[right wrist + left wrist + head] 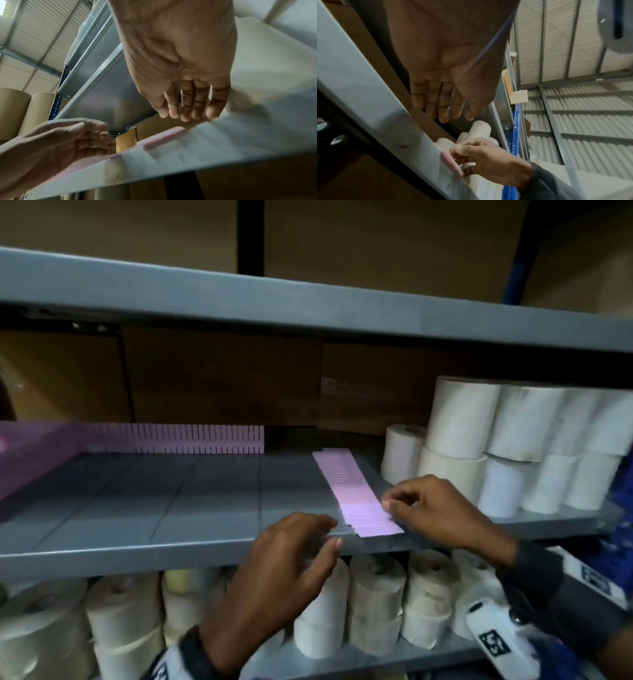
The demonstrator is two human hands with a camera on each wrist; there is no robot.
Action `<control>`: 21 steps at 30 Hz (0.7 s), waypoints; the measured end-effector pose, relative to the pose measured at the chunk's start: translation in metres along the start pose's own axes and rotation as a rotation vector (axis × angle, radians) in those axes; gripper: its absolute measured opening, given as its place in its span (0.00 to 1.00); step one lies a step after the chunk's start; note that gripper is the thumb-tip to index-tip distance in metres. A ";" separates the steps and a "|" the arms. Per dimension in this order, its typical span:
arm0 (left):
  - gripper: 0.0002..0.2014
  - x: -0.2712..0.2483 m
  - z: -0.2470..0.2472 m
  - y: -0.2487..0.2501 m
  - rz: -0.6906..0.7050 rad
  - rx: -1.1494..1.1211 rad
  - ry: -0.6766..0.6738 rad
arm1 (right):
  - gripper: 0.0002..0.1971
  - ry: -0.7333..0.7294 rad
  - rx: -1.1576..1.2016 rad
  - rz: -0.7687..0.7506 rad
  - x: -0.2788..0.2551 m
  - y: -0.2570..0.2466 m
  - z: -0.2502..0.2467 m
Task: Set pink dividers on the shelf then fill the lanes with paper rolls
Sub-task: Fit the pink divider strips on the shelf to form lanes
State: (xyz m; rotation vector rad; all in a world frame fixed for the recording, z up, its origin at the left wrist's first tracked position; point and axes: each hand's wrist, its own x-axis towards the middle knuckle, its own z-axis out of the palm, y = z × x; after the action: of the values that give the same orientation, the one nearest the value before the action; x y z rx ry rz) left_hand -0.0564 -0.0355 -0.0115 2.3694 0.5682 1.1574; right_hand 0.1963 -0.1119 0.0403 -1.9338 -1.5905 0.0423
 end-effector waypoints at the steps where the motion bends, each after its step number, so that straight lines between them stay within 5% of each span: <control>1: 0.22 0.012 0.007 -0.001 0.016 0.056 -0.042 | 0.04 0.006 -0.004 -0.026 -0.001 0.005 0.005; 8: 0.33 0.046 0.038 -0.012 0.014 0.339 -0.304 | 0.11 0.018 -0.021 -0.276 0.005 0.028 0.029; 15: 0.17 0.040 0.040 -0.020 0.125 0.289 -0.183 | 0.08 0.045 0.201 -0.203 0.007 0.039 0.029; 21: 0.14 0.039 0.027 -0.026 0.296 0.254 -0.173 | 0.06 0.078 0.252 -0.119 0.010 0.033 0.025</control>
State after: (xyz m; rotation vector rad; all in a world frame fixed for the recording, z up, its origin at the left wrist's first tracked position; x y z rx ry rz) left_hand -0.0167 0.0008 -0.0163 2.8132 0.3287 1.0333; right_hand 0.2182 -0.0949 0.0077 -1.6270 -1.5651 0.1113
